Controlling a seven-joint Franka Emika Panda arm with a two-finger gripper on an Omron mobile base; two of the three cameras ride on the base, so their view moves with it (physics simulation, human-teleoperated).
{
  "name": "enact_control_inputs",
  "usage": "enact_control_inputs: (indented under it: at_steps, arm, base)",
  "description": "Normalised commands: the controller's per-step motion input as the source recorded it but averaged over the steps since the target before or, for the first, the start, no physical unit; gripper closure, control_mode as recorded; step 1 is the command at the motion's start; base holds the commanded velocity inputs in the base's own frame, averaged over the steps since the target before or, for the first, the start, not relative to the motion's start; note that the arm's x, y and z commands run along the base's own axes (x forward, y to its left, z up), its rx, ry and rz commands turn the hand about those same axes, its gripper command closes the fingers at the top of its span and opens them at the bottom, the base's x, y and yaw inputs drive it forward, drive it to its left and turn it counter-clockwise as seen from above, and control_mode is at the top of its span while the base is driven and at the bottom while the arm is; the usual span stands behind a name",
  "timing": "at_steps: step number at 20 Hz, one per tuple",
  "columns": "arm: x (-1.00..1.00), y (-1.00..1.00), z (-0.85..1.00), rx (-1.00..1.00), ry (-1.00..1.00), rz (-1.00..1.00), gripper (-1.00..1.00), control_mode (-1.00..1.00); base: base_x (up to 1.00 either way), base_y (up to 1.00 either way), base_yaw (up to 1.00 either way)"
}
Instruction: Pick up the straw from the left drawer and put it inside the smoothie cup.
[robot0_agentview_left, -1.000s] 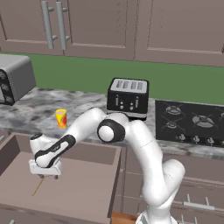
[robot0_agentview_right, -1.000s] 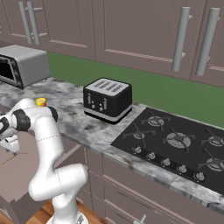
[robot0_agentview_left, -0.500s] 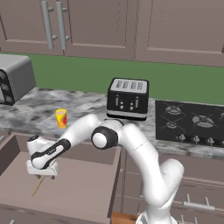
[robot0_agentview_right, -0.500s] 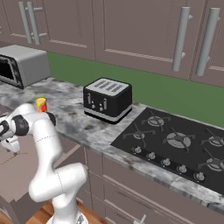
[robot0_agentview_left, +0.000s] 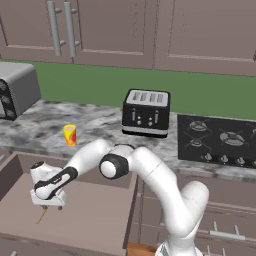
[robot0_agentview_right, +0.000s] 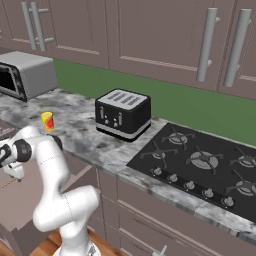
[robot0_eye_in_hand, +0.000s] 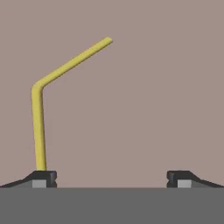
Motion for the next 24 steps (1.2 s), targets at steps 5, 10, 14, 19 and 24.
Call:
enact_control_inputs:
  at_steps: [5,10,14,19,24]
  arm:
    - [0.17,0.03,-0.09,0.00,0.00,0.00,-1.00,-1.00]
    - [0.19,0.06,-0.02,0.00,0.00,0.00,-1.00,-1.00]
    - [0.12,0.08,-0.04,0.00,0.00,0.00,-1.00,-1.00]
    - [0.09,0.11,-0.05,0.00,-0.02,0.00,-1.00,-1.00]
    - [0.13,0.15,-0.17,0.00,-0.04,0.00,-1.00,-1.00]
  base:
    - [0.00,0.00,0.00]
    - [0.00,0.00,0.00]
    - [0.00,0.00,0.00]
    - [0.00,0.00,0.00]
    - [0.00,0.00,0.00]
